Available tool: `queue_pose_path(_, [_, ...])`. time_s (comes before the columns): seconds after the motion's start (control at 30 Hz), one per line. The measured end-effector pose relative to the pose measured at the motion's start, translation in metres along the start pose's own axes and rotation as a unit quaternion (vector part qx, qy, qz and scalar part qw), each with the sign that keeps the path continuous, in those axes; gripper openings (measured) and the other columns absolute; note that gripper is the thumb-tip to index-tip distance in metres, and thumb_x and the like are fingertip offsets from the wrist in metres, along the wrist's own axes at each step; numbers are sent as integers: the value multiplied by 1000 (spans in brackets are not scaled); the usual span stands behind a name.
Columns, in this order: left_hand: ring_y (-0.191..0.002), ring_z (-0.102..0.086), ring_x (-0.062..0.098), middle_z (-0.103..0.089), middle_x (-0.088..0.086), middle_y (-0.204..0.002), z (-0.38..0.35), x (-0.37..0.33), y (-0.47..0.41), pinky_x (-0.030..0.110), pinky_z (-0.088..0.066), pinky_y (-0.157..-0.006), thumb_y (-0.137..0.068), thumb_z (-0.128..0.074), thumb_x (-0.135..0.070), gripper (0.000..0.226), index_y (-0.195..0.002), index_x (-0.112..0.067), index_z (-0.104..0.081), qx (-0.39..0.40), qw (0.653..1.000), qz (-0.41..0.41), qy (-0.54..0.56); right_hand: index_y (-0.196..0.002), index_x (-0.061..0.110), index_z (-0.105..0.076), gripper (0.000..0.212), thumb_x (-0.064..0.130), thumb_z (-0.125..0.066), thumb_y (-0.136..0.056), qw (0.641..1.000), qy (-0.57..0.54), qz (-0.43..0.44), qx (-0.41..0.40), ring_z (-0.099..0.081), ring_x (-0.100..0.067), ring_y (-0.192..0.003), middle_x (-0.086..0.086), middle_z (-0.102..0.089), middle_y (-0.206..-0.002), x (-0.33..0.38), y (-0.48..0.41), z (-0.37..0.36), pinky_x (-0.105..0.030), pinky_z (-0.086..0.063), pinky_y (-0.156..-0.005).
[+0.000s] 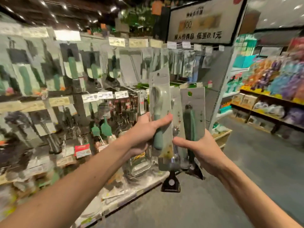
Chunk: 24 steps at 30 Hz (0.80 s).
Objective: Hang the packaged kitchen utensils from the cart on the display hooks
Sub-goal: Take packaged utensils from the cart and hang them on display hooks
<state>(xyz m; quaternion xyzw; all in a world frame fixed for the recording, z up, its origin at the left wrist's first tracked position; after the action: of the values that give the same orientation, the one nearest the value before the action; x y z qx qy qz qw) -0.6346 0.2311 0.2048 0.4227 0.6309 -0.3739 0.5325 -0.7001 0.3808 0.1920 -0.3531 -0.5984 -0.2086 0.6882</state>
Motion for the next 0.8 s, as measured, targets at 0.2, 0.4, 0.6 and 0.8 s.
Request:
queue_pose_path(0.2, [-96,-71,21,-72,10,-110,-24,8,-77,37,-60,-78,-77,-78,-26,52,-122,-11,-57,-40,999,-18,-11,-116,11,-64,50,6,-83,-70,999,-15,2,-34,-72,-19,-99,-5,-76,-104,-28,-59,56,-34,-59,-84])
queue_pose_path(0.4, [-94,-72,26,-72,12,-104,-28,14,-170,44,-60,-80,-72,-81,-28,53,-118,-12,-58,-55,998,-40,-13,-111,8,-66,52,9,-82,-62,994,-76,-13,-74,-73,-24,-95,-9,-76,-101,-64,-148,98,-33,-60,-74])
queue_pose_path(0.6, [-95,-73,25,-72,13,-109,-14,8,-276,46,-60,-83,-74,-81,-24,55,-122,-12,-56,-69,996,-45,13,-105,7,-67,45,9,-85,-64,993,-75,-34,-89,-73,-25,-92,-9,-77,-97,-82,-257,135,-32,-57,-73])
queue_pose_path(0.8, [-85,-75,26,-77,11,-95,-12,24,-365,39,-61,-71,-76,-82,-11,45,-116,-10,-61,-71,997,-23,-1,-111,7,-66,45,1,-83,-69,993,-60,-64,-74,-73,-26,-93,-10,-77,-98,-108,-338,160,-39,-60,-80])
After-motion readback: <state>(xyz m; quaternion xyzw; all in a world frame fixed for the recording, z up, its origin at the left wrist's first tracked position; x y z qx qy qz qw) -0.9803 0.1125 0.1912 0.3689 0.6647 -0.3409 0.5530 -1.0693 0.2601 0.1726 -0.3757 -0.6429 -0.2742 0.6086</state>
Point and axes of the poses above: each hand's wrist, its own y-axis away from the middle knuckle, its own z-axis out of the back of the hand, x = y × z, the point moved 4 cm from there along -y, towards the middle knuckle
